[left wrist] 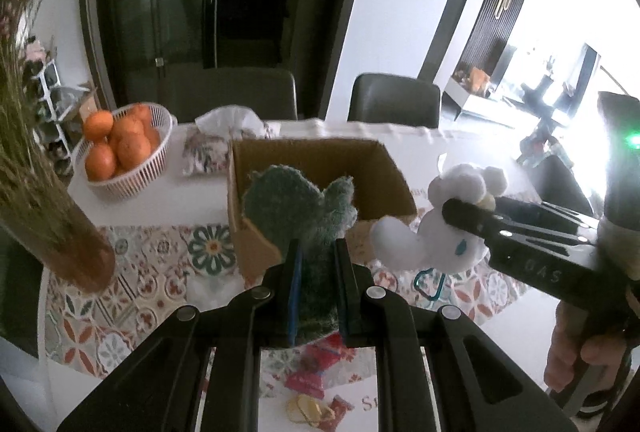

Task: Organize soft objects
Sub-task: 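Carry the glove and bunny plush into the cardboard box and release both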

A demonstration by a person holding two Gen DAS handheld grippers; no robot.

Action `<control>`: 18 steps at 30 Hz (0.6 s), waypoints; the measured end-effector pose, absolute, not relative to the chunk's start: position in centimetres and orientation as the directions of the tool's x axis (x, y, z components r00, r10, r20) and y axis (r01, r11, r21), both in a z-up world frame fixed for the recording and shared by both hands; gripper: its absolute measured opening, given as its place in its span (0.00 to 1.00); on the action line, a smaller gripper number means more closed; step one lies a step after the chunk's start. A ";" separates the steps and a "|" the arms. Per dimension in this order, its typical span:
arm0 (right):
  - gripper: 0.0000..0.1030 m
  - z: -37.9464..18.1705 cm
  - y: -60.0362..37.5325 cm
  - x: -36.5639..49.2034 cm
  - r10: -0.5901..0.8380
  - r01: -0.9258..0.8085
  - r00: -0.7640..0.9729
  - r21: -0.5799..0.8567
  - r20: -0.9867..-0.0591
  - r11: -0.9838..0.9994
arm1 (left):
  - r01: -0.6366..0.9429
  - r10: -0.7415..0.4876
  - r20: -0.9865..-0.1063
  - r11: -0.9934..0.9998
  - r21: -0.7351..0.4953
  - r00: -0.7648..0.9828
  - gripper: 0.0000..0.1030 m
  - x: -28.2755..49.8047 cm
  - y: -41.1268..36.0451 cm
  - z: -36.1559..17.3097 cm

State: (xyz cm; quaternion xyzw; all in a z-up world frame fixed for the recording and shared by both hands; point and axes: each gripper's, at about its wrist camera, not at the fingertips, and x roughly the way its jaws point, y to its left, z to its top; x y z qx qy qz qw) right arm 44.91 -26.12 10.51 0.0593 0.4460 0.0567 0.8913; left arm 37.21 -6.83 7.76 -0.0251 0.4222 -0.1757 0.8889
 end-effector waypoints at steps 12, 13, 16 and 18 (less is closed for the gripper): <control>0.49 10.8 -26.1 49.3 0.176 -0.054 0.605 0.180 -0.777 0.982 | 0.274 -0.340 -0.717 0.938 -0.213 0.608 0.15 41.2 -7.0 9.1; 0.49 10.6 -26.1 49.9 0.177 -0.056 0.605 0.181 -0.777 0.982 | 0.274 -0.345 -0.719 0.936 -0.219 0.604 0.15 41.7 -7.1 9.0; 0.49 10.0 -26.1 51.2 0.179 -0.061 0.609 0.179 -0.773 0.982 | 0.272 -0.348 -0.721 0.935 -0.226 0.599 0.15 43.0 -7.2 8.4; 0.49 9.4 -26.2 52.2 0.187 -0.063 0.603 0.187 -0.776 0.980 | 0.270 -0.348 -0.721 0.936 -0.228 0.599 0.15 43.8 -7.3 8.0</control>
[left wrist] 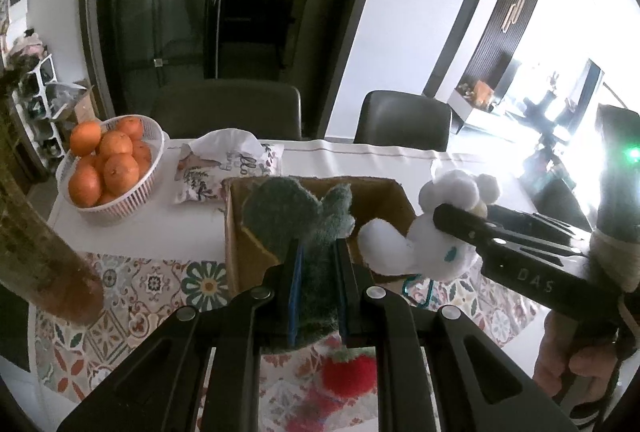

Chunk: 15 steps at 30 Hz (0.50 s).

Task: Organize soft objects
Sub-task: 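Carry the glove and bunny plush into the cardboard box and release both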

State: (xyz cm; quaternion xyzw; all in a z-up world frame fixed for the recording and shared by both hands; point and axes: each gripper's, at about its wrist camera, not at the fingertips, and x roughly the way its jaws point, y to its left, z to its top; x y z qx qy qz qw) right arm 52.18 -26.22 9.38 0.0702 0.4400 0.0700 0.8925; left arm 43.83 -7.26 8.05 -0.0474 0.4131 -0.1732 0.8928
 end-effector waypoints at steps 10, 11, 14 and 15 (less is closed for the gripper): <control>0.49 5.8 -25.7 56.7 0.221 -0.090 0.573 0.208 -0.789 0.974 | 0.260 -0.360 -0.727 0.932 -0.252 0.585 0.02 48.6 -7.6 5.3; 0.49 5.1 -25.5 57.1 0.230 -0.097 0.557 0.212 -0.798 0.972 | 0.259 -0.364 -0.727 0.931 -0.258 0.582 0.02 49.1 -7.6 5.0; 0.51 3.6 -25.3 58.1 0.255 -0.102 0.524 0.237 -0.812 0.966 | 0.255 -0.367 -0.742 0.929 -0.268 0.561 0.02 50.3 -7.8 3.9; 0.52 3.2 -25.3 58.4 0.256 -0.098 0.515 0.240 -0.818 0.966 | 0.253 -0.366 -0.745 0.930 -0.266 0.558 0.02 50.6 -7.8 3.6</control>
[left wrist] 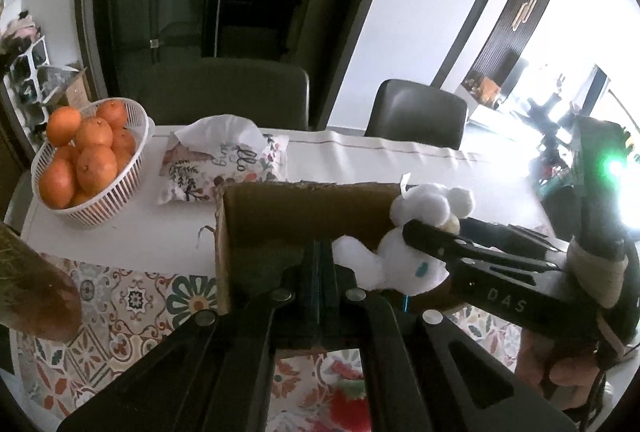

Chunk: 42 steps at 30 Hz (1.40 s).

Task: Organize soft objects
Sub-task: 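Carry the glove and bunny plush into the cardboard box and release both, then grasp the red snack bag with the left tool while the right tool grasps the strawberry plush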

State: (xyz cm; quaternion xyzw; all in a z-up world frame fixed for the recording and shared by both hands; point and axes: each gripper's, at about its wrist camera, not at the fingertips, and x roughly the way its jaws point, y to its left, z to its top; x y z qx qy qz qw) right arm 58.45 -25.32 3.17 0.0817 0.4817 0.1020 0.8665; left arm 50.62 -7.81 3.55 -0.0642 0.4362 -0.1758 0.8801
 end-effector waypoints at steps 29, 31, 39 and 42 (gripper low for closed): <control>0.71 6.5 -24.6 50.5 0.165 -0.121 0.564 0.116 -0.810 0.986 | 0.245 -0.211 -0.758 0.967 -0.069 0.618 0.48 43.1 -7.3 4.3; 0.71 6.6 -24.6 49.5 0.164 -0.125 0.565 0.113 -0.809 0.986 | 0.252 -0.203 -0.758 0.966 -0.053 0.619 0.51 42.3 -7.4 4.4; 0.71 6.1 -24.6 46.3 0.176 -0.145 0.549 0.114 -0.817 0.983 | 0.283 -0.183 -0.769 0.959 -0.002 0.613 0.60 39.1 -7.8 4.2; 0.71 5.8 -24.5 45.2 0.177 -0.150 0.543 0.112 -0.821 0.982 | 0.294 -0.169 -0.774 0.956 0.023 0.610 0.63 38.0 -8.0 3.9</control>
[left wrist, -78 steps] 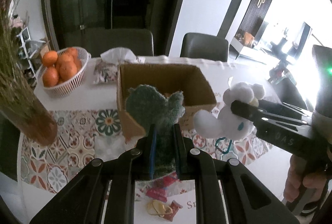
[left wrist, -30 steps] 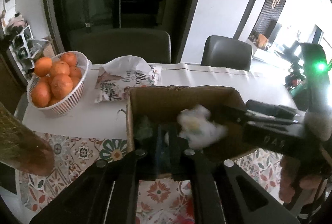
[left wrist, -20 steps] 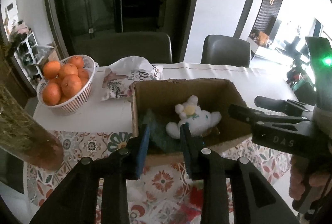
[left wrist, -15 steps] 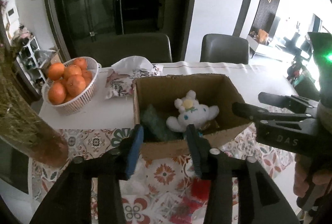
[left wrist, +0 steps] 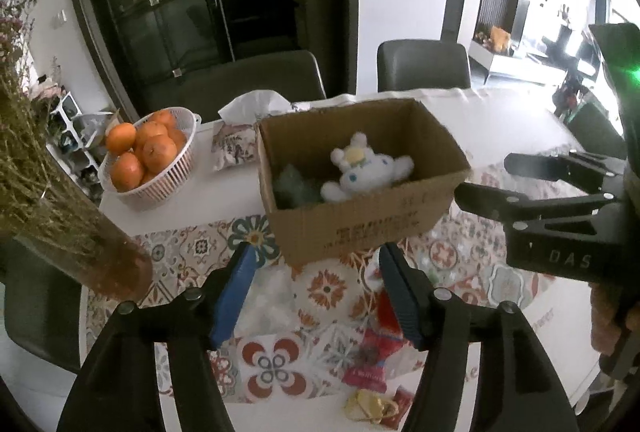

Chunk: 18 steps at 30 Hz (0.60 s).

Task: Organize soft objects
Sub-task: 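Grasp the red snack bag with the left tool while the right tool grasps the strawberry plush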

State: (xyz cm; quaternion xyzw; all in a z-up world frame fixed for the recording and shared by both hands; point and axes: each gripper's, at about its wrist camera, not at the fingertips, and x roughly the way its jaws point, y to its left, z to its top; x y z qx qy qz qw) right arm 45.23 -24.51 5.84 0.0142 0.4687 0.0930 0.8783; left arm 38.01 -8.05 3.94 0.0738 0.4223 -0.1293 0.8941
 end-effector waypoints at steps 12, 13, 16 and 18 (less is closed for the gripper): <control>0.71 4.3 -23.8 42.4 0.187 -0.184 0.493 0.109 -0.850 0.977 | 0.324 -0.159 -0.824 0.946 0.030 0.543 0.65 34.5 -8.2 1.7; 0.71 4.0 -23.8 42.3 0.187 -0.185 0.487 0.109 -0.853 0.977 | 0.328 -0.158 -0.830 0.944 0.032 0.535 0.65 34.3 -8.2 1.4; 0.71 3.2 -23.8 42.0 0.195 -0.192 0.469 0.117 -0.862 0.975 | 0.342 -0.153 -0.845 0.939 0.038 0.513 0.65 33.8 -8.4 0.6; 0.71 2.5 -23.7 41.9 0.196 -0.194 0.454 0.118 -0.869 0.974 | 0.357 -0.154 -0.855 0.933 0.039 0.496 0.65 33.5 -8.6 -0.1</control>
